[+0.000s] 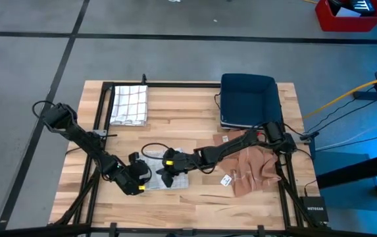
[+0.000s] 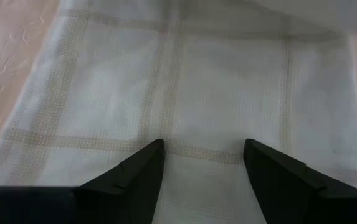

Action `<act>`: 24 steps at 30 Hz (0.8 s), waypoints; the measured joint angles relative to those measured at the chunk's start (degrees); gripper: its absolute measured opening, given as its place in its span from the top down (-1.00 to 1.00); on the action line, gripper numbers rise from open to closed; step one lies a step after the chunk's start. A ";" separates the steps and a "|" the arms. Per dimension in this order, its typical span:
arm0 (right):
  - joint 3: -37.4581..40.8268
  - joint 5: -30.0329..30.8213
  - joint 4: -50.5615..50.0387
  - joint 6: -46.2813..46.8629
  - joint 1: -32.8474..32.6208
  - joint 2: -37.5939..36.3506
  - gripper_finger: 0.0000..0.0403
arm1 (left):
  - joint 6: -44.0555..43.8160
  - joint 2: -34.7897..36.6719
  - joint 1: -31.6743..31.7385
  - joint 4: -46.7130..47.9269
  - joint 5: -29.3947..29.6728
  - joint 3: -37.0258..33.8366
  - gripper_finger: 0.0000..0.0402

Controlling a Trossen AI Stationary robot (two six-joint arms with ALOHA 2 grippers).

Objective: Fold towel
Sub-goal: Fold the white towel on the table

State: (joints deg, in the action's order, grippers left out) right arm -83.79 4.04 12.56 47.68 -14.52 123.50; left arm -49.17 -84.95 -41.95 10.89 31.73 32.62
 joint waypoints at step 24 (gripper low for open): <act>-0.09 3.07 4.36 2.43 0.10 2.28 -0.04 | -12.67 13.93 -4.20 40.63 -13.34 18.16 -0.06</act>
State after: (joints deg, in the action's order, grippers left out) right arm -83.88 7.12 16.92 50.11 -14.42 125.78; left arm -61.83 -71.02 -46.15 51.52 18.39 50.78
